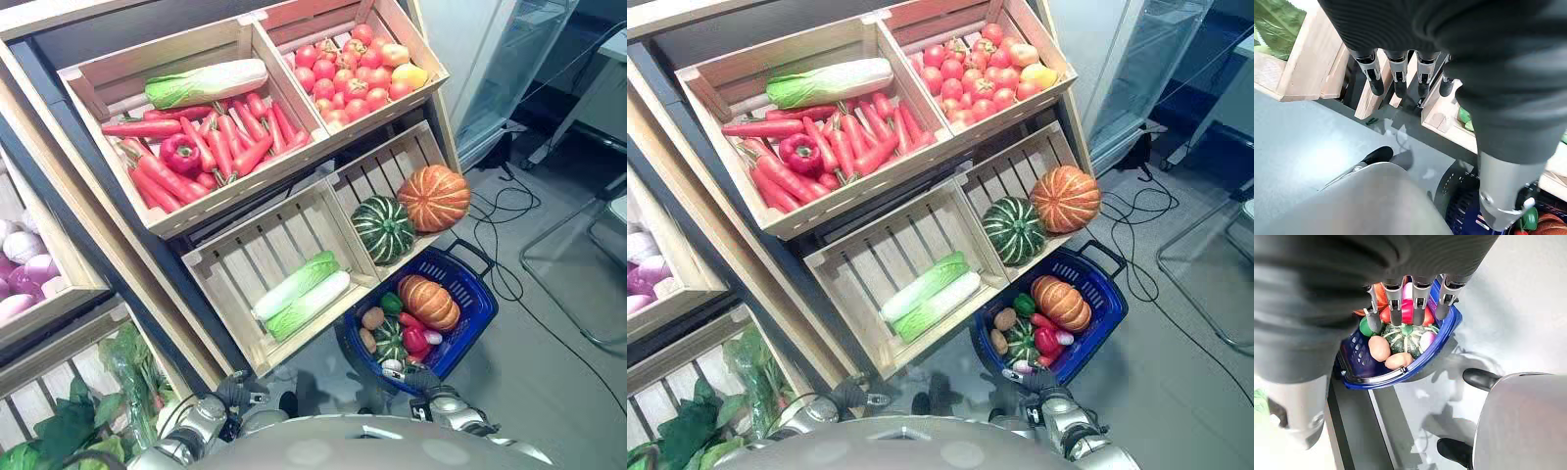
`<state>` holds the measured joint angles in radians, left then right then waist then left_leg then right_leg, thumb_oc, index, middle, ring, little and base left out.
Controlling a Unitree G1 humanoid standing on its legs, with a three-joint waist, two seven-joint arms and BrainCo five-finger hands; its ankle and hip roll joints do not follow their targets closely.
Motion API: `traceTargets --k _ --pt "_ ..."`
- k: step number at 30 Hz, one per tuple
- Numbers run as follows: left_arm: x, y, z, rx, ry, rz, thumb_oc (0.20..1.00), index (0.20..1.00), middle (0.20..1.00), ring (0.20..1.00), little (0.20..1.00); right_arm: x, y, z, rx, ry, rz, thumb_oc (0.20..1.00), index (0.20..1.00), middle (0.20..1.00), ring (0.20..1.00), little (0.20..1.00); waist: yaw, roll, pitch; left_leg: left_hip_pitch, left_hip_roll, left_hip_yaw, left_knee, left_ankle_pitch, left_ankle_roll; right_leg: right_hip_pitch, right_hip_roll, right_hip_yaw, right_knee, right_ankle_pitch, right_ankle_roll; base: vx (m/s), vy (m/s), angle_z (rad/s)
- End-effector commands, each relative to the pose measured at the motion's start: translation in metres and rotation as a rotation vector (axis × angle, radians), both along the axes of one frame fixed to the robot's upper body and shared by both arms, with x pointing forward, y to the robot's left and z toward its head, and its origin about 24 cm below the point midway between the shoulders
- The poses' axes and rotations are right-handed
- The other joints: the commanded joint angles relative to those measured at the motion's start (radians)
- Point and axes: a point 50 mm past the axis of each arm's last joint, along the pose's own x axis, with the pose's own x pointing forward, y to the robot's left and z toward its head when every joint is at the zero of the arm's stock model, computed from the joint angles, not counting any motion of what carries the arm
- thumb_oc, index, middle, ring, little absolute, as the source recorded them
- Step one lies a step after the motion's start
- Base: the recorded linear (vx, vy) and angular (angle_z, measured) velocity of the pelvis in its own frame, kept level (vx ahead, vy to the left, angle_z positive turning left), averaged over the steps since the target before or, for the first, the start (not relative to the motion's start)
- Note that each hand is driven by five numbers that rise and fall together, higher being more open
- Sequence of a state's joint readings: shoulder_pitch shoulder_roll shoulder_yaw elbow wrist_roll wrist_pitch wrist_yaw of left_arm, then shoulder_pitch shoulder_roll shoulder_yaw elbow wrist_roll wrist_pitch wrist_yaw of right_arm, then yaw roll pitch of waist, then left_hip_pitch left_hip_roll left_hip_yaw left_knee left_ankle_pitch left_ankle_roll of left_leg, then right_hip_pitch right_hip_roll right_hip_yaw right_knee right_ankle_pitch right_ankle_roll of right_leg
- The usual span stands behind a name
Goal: Pick up fruits and vegetables into the basket
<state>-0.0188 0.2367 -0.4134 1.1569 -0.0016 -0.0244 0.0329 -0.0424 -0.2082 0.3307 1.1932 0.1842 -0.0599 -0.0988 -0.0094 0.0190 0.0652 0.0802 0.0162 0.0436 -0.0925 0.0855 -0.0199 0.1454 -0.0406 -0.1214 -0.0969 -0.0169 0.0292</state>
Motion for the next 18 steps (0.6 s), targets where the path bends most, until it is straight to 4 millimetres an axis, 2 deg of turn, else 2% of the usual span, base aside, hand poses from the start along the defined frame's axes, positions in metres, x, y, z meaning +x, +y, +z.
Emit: traceTargets --k 1,5,10,15,18 --pt "0.024 -0.010 0.004 -0.034 -0.047 0.013 1.000 1.000 1.000 1.000 1.000 0.014 0.008 0.002 0.004 -0.019 0.050 1.000 1.000 1.000 1.000 1.000 -0.002 -0.016 0.037 0.039 -0.028 -0.011 0.005 -0.130 0.017 -0.027 -0.025 -0.006 0.016 0.006 0.052 0.32 0.198 -0.38" --pt "0.031 -0.010 0.008 0.012 -0.122 -0.042 1.000 1.000 1.000 1.000 1.000 0.015 0.008 0.003 0.002 -0.027 0.052 1.000 1.000 1.000 1.000 1.000 -0.003 -0.016 0.043 0.038 -0.029 -0.010 0.006 -0.130 0.019 -0.030 -0.024 -0.003 0.021 0.004 0.052 0.00 0.000 0.00" --pt "0.052 -0.009 0.020 0.138 -0.303 -0.080 1.000 1.000 1.000 1.000 1.000 0.020 0.008 0.004 0.001 -0.041 0.047 1.000 1.000 1.000 1.000 1.000 -0.005 -0.015 0.054 0.031 -0.031 -0.007 0.011 -0.130 0.021 -0.040 -0.022 0.006 0.032 0.001 0.050 0.00 0.000 -0.01" --pt "0.095 -0.010 0.052 0.280 -0.626 -0.105 1.000 1.000 1.000 1.000 1.000 0.028 0.004 0.008 -0.009 -0.072 0.025 1.000 1.000 1.000 1.000 1.000 -0.004 -0.021 0.076 0.022 -0.034 -0.006 0.015 -0.131 0.024 -0.055 -0.017 0.017 0.041 0.004 0.048 0.00 0.000 0.00" --pt "0.111 -0.009 0.067 0.335 -0.742 -0.104 1.000 1.000 1.000 1.000 1.000 0.027 0.002 0.009 -0.018 -0.075 0.015 1.000 1.000 1.000 1.000 1.000 -0.005 -0.026 0.083 0.021 -0.035 -0.005 0.016 -0.133 0.026 -0.057 -0.013 0.023 0.045 0.004 0.047 0.00 0.000 0.00"
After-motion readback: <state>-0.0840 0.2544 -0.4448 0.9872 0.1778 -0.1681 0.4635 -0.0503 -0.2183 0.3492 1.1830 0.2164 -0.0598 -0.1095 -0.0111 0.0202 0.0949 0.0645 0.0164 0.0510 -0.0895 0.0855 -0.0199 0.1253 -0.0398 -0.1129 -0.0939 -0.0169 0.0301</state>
